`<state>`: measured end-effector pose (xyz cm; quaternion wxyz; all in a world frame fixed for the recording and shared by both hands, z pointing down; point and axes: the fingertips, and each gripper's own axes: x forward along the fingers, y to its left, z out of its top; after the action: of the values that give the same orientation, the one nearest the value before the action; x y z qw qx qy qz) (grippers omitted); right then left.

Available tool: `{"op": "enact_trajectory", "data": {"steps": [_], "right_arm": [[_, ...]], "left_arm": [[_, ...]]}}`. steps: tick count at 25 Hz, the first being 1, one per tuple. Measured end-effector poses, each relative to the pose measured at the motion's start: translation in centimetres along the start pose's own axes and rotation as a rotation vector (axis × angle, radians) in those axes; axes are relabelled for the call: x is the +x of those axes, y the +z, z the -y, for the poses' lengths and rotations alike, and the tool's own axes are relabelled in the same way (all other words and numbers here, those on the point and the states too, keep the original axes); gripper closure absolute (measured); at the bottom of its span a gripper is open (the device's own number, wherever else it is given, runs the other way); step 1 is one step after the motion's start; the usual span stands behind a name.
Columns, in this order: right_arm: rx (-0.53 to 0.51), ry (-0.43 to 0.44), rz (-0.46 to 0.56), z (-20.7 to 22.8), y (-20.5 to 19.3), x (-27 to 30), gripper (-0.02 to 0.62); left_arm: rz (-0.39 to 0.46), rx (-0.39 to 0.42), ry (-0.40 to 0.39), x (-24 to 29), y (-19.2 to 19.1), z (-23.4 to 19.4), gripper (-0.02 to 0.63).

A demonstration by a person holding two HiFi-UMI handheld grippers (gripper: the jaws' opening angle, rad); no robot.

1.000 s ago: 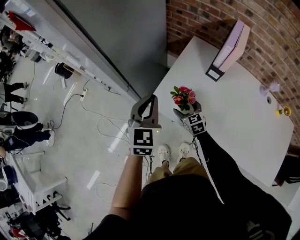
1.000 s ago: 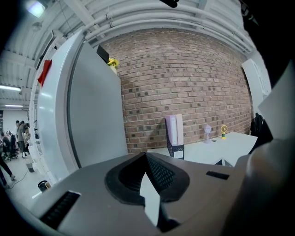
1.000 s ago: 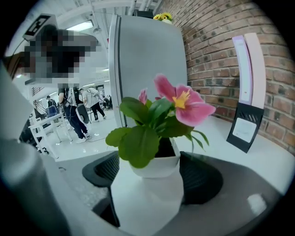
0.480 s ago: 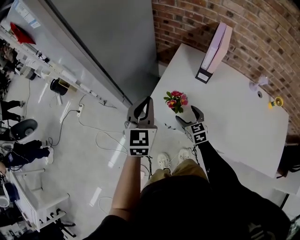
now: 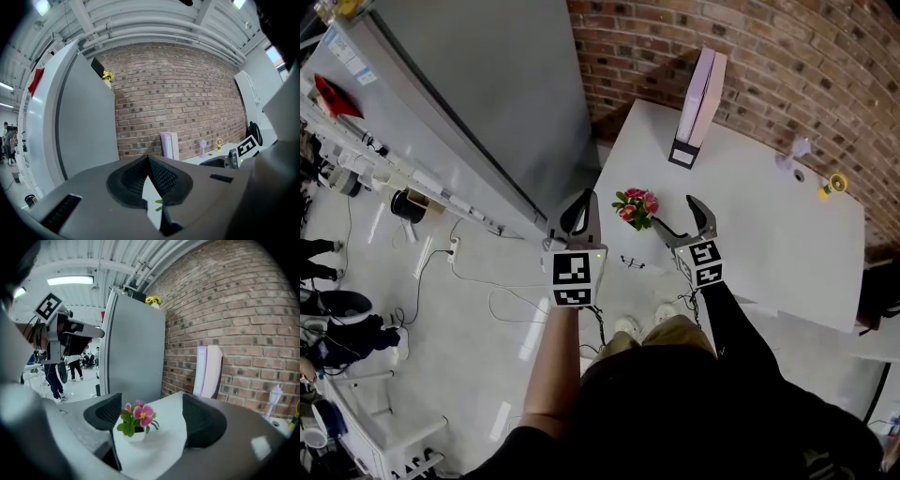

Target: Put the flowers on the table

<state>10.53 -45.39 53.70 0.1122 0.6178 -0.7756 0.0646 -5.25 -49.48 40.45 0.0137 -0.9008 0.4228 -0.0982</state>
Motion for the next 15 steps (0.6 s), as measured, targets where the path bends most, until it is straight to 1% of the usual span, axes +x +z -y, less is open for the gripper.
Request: {"op": "enact_trajectory", "data": {"steps": [6, 9, 12, 15], "right_arm": [[-0.064, -0.044, 0.126, 1.5, 7.9, -1.7, 0.196], [-0.075, -0.052, 0.189, 1.7, 11.3, -2.6, 0.196], [-0.091, -0.043, 0.238, 1.3, 13.7, -3.3, 0.196], [-0.112, -0.015, 0.26, 0.6, 14.8, -3.6, 0.198]], "left_arm": [[0.017, 0.002, -0.013, 0.5, 1.4, -0.2, 0.598], [0.027, 0.001, -0.018, 0.7, 2.2, -0.4, 0.598], [0.037, 0.004, -0.017, 0.7, 3.0, -0.4, 0.598], [0.047, 0.008, -0.018, 0.6, 3.5, -0.2, 0.598]]}}
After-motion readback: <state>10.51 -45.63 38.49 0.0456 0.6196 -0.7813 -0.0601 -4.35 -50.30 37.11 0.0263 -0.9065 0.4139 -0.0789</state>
